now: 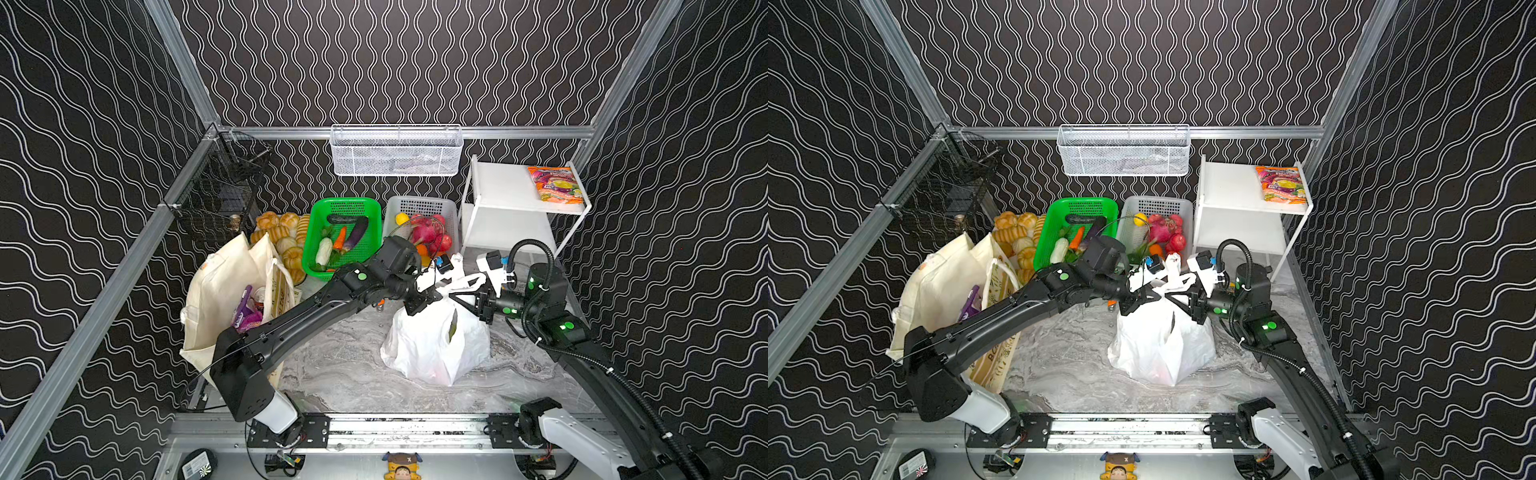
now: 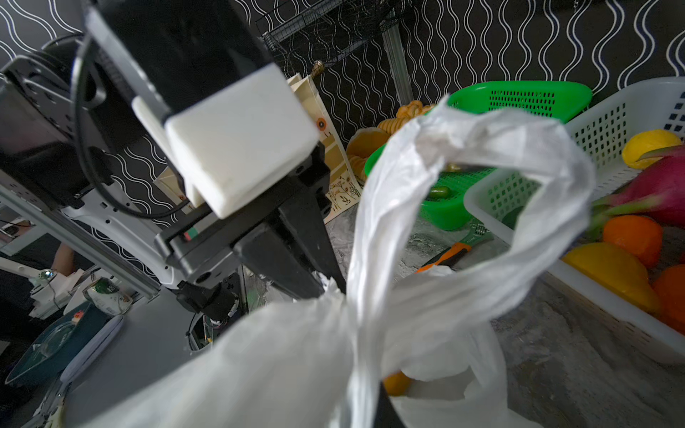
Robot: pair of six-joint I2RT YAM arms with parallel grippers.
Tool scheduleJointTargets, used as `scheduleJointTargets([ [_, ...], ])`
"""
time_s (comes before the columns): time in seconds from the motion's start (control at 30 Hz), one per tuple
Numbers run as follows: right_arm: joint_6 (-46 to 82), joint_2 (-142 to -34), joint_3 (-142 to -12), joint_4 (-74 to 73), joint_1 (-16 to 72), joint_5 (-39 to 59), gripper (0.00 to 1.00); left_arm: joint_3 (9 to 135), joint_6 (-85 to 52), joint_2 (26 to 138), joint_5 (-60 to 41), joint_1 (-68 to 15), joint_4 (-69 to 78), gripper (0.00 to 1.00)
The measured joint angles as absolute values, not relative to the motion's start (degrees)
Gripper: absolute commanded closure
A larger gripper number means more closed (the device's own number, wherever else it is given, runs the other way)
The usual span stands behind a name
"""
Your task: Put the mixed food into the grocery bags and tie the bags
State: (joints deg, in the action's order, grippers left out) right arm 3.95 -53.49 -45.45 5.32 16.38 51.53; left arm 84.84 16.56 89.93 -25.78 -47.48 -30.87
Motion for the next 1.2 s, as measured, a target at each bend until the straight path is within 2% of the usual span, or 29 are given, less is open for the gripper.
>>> scheduleJointTargets([
  [0.2,1.6,-52.8,-45.5,7.2,16.2,51.8,0.60,94.1,25.7,95.3,-32.4,-47.5,-41.5,1.00],
  [0.37,0.4,-52.8,-45.8,8.4,16.0,52.8,0.59,103.0,33.3,101.3,-36.6,-47.5,-53.5,1.00],
  [0.47,-0.1,-52.9,-45.8,8.8,15.7,54.2,0.66,106.6,36.4,103.7,-38.7,-47.3,-59.2,1.00],
  [0.73,-0.8,-53.2,-46.2,8.8,15.4,57.3,0.98,106.7,37.6,103.4,-41.5,-46.2,-61.7,1.00],
  [0.77,-0.6,-53.2,-46.1,8.4,15.3,57.7,1.00,106.5,37.6,103.2,-41.6,-46.1,-61.3,0.96],
  [0.83,-0.4,-53.1,-45.7,7.2,15.3,58.3,1.00,105.6,36.7,102.4,-41.7,-45.9,-60.2,0.72],
  [0.87,0.3,-53.0,-45.5,6.9,15.3,58.4,1.00,104.9,36.0,101.9,-41.7,-45.7,-59.5,0.64],
  [1.0,1.1,-52.8,-44.8,6.4,15.2,57.7,1.00,100.2,31.1,96.7,-42.2,-43.9,-54.0,0.36],
  [1.1,1.6,-52.8,-44.7,6.0,15.2,56.8,1.00,94.5,25.1,91.3,-42.0,-42.1,-46.1,0.27],
  [1.2,1.7,-53.3,-44.7,5.8,15.1,56.3,1.00,90.7,17.4,88.0,-41.3,-40.2,-38.2,0.26],
])
